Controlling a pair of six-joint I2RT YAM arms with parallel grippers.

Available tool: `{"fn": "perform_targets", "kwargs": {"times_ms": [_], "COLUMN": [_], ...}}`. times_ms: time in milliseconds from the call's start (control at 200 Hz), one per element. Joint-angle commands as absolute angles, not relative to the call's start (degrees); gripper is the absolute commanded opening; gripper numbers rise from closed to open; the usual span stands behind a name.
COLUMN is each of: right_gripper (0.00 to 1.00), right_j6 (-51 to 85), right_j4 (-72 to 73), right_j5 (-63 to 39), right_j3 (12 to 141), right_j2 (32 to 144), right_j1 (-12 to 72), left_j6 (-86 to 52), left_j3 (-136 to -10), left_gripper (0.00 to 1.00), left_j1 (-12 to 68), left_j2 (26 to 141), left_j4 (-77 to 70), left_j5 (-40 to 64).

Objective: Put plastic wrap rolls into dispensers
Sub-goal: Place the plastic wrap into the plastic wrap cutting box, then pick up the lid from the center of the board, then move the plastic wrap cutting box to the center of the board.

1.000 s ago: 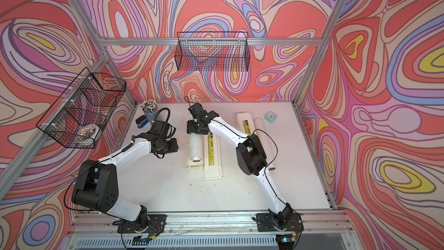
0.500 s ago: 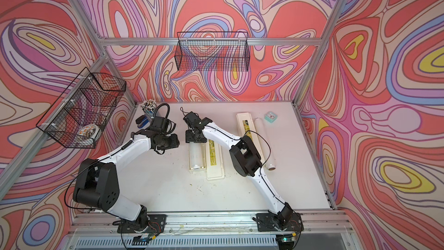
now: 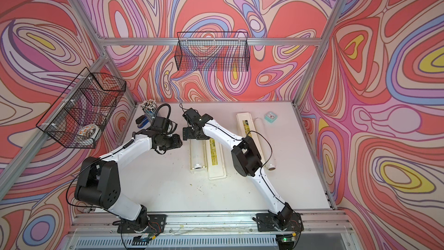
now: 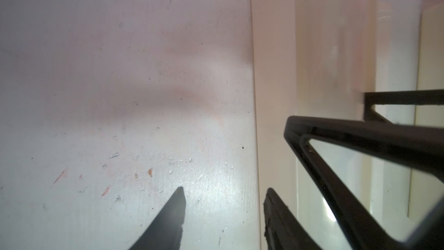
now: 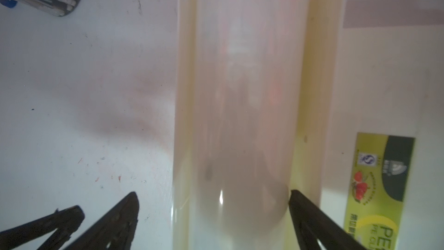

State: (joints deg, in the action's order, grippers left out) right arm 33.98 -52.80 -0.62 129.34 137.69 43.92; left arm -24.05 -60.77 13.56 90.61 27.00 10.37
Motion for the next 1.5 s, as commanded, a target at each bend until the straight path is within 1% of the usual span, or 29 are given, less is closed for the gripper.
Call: {"fn": "perform_targets", "kwargs": {"times_ms": [0, 85, 205, 476, 666, 791, 971, 1147, 1342, 1492], "right_gripper": [0.98, 0.98, 0.98, 0.98, 0.98, 0.98, 0.98, 0.98, 0.98, 0.98], "right_j6": [32.4, 31.3, 29.1, 26.6, 26.4, 27.7, 27.9, 28.5, 28.0, 27.4], "right_j4": [-52.2, -50.8, -50.2, -46.2, -43.6, -41.6, -40.1, -39.9, -39.6, -38.7], "right_j5": [0.3, 1.6, 6.1, 9.0, 6.7, 5.1, 2.9, 4.0, 5.8, 6.4], "right_j3": [129.5, 127.3, 123.5, 105.8, 101.4, 99.9, 99.3, 98.8, 97.7, 97.2], "right_j2": [130.6, 127.1, 122.7, 116.7, 119.7, 121.3, 123.9, 126.3, 128.5, 129.9], "right_j1": [44.1, 44.1, 43.6, 37.8, 37.4, 37.4, 37.4, 37.5, 37.7, 38.0], "left_j6": [-24.5, -24.7, -24.9, -26.7, -26.4, -26.0, -25.3, -24.7, -24.6, -24.9], "left_j3": [-61.9, -62.7, -64.3, -66.5, -67.0, -66.7, -65.5, -64.4, -63.4, -62.9], "left_gripper": [0.55, 0.55, 0.55, 0.53, 0.51, 0.49, 0.42, 0.36, 0.35, 0.38], "left_j1": [14.5, 15.4, 16.6, 17.0, 17.1, 17.0, 15.8, 15.1, 15.1, 15.1], "left_j2": [92.2, 93.1, 95.2, 99.1, 101.8, 101.5, 100.3, 100.1, 99.8, 99.9], "left_j4": [25.8, 24.9, 24.1, 20.7, 20.6, 21.3, 22.2, 22.5, 22.6, 22.3], "left_j5": [11.8, 12.3, 12.9, 15.9, 16.9, 16.3, 15.2, 16.0, 16.8, 17.6]}}
